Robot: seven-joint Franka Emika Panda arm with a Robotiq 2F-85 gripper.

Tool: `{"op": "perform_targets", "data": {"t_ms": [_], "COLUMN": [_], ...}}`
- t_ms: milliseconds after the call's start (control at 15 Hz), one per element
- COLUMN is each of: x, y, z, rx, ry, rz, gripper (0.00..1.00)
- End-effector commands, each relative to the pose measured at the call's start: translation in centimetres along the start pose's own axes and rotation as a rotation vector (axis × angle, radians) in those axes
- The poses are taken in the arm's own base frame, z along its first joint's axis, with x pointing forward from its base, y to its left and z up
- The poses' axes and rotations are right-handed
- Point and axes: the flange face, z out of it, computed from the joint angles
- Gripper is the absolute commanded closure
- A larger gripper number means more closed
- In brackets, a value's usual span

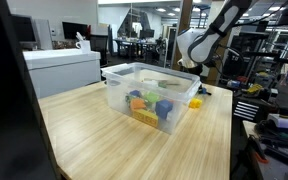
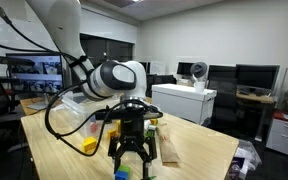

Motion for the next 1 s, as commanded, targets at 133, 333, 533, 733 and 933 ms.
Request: {"op": "perform_targets", "data": {"t_ms": [133, 333, 533, 733, 933], "x": [-0.5, -1.1, -1.5, -1.8, -2.4], "y": [1.1, 1.6, 1.7, 1.8, 2.1], "z": [0.6, 1.0, 1.4, 1.0, 0.3], "rx": [-0.074, -0.048, -0.011, 0.069, 0.164], "ry": [-0.020, -0.020, -0.012, 0.031, 0.115], "rz": [0.129, 0.182, 0.210, 0.227, 0.243], "gripper": [0.00, 0.00, 0.00, 0.00, 0.00]}}
